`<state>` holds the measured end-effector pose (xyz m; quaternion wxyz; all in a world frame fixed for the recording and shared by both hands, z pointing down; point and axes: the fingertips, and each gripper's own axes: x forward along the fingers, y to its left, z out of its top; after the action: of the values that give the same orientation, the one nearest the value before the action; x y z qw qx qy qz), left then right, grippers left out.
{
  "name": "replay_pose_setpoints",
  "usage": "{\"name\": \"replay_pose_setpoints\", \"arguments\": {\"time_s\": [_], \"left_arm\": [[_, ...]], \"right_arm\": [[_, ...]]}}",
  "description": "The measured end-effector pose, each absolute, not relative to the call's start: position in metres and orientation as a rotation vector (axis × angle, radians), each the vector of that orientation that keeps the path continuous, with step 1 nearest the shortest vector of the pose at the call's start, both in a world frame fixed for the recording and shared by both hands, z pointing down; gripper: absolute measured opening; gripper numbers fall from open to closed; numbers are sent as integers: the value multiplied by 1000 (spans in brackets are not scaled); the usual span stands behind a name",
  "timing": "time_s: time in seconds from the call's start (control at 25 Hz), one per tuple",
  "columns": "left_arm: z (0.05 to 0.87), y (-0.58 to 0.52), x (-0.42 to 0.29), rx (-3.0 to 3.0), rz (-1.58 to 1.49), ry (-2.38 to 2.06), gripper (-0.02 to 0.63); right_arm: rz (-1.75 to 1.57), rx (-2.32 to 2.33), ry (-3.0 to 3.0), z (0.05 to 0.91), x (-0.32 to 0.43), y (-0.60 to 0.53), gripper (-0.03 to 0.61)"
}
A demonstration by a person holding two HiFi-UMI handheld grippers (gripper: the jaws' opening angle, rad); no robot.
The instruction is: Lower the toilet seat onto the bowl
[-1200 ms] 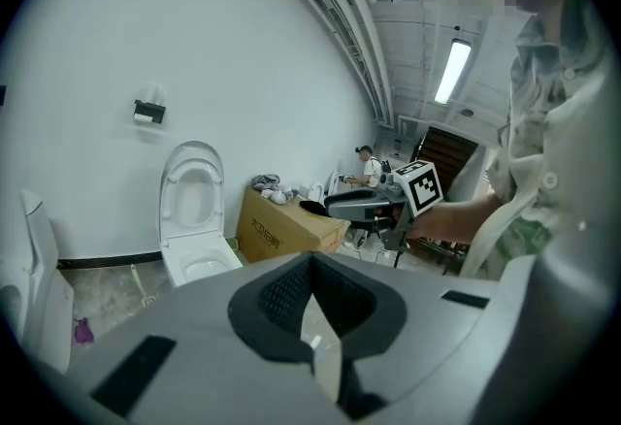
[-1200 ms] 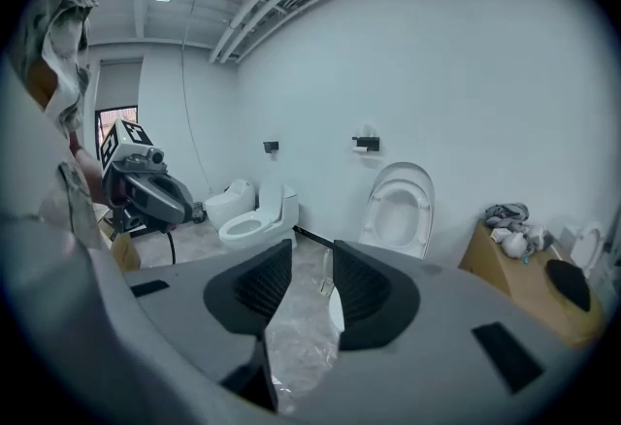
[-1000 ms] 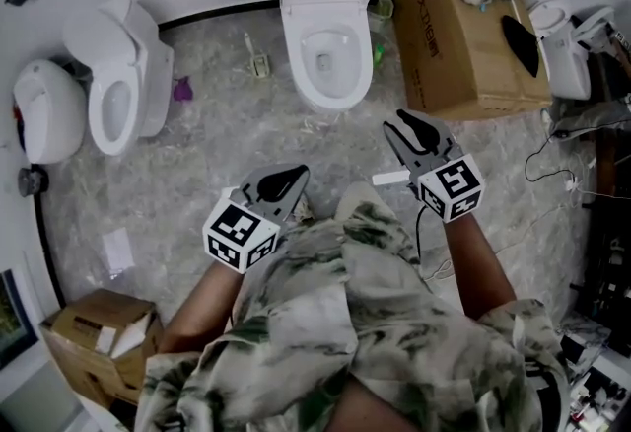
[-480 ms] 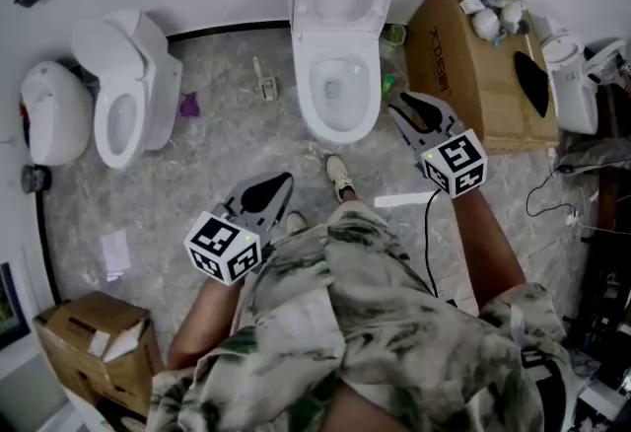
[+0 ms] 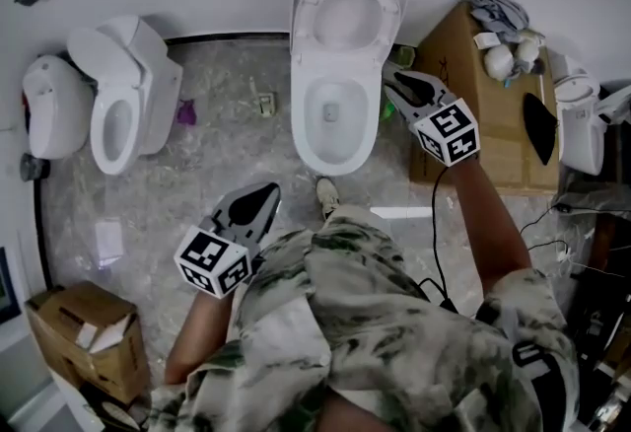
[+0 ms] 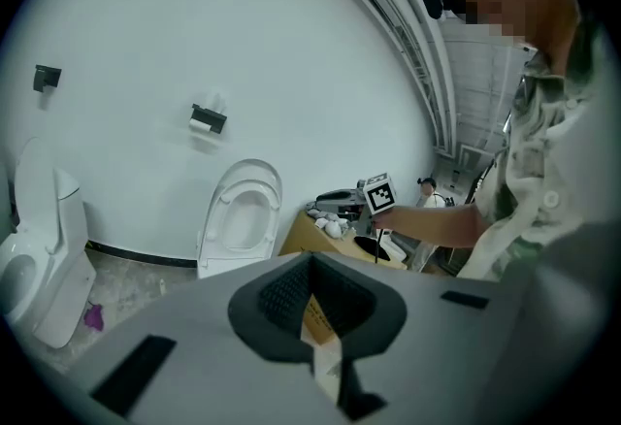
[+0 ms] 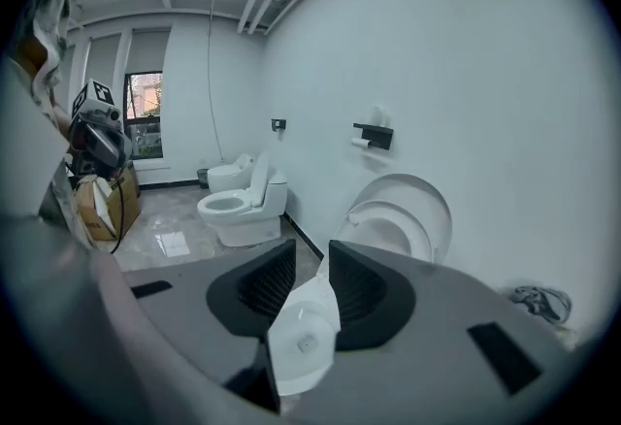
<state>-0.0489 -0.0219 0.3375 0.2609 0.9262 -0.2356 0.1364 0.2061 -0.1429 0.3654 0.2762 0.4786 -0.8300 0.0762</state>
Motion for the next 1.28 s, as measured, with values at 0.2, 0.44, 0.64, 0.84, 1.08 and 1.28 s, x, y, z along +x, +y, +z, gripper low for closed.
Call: {"name": "replay_pose_setpoints", "arguments": {"time_s": [0.2, 0.44, 0.64, 0.84, 1.08, 1.28], "left_arm": [[332, -49, -24, 2457, 328, -689, 21], [328, -79, -19, 2442, 317, -802, 21], [332, -92, -15, 2449, 356, -856, 21], [336, -104, -16, 2427, 374, -902, 21], [341, -116, -22, 2389, 411, -956, 21], [347, -123, -24, 2362, 430, -995, 21]], "right_arm": [[194, 1239, -2236, 380, 239, -201, 126], [173, 1190, -2247, 388, 256, -265, 130], [138, 1158, -2247, 390, 269, -313, 130], [93, 1127, -2243, 391, 277, -358, 135], [88, 1104, -2202, 406, 288, -404, 153], [74, 1077, -2174, 419, 294, -435, 158]]}}
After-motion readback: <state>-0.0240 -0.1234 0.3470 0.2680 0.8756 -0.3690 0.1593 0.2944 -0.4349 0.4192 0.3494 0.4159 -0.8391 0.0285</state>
